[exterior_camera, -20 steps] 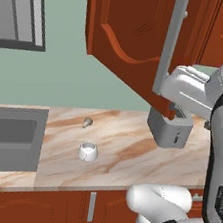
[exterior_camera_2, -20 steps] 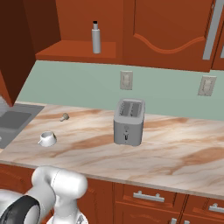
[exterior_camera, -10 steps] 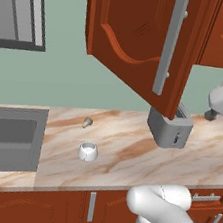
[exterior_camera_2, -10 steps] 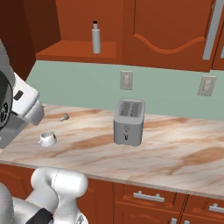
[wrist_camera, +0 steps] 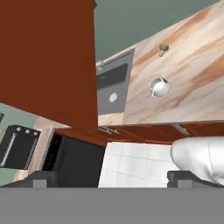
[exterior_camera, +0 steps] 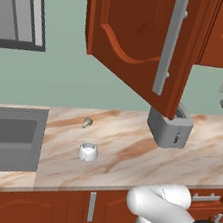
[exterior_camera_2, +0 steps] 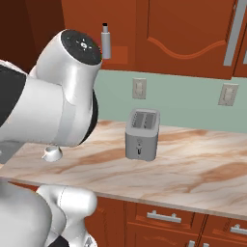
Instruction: Open the cabinet. Pick the soap dispenser and place it next to the sink. Then close the cabinet.
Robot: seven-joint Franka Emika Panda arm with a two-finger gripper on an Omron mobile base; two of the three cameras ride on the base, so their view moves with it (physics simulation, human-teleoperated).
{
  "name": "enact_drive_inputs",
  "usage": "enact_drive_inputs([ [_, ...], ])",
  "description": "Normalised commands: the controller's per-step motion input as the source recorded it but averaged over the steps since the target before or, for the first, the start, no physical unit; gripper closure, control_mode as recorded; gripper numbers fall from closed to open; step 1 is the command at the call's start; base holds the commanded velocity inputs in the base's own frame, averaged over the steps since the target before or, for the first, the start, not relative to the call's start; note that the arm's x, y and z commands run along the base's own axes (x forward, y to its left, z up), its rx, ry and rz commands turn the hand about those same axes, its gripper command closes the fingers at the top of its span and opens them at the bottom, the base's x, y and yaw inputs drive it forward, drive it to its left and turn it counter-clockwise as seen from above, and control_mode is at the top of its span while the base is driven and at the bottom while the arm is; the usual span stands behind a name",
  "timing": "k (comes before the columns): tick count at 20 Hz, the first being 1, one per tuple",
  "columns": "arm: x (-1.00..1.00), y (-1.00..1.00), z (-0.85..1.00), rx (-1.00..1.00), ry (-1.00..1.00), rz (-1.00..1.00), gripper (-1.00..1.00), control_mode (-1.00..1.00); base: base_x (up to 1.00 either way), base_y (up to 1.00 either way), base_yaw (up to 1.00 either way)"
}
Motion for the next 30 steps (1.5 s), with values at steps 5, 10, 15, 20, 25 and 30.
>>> enact_drive_inputs([
  [5,0.62,0.0,0.0,0.3,0.0,0.23,-1.0,-1.0,0.0,0.0,0.0],
  [10,0.67,0.0,0.0,0.3,0.02,0.24,-1.0,-1.0,0.0,0.0,0.0],
  [15,0.64,0.15,0.0,0.17,0.0,0.14,-1.0,-1.0,0.0,0.0,0.0],
  [20,0.58,0.27,0.0,0.08,0.0,0.07,-1.0,-1.0,0.0,0.0,0.0],
  [25,0.46,0.33,0.0,0.0,0.0,0.01,-1.0,-1.0,0.0,0.0,0.0],
  [30,0.29,0.44,0.0,0.0,0.0,0.0,-1.0,-1.0,0.0,0.0,0.0],
])
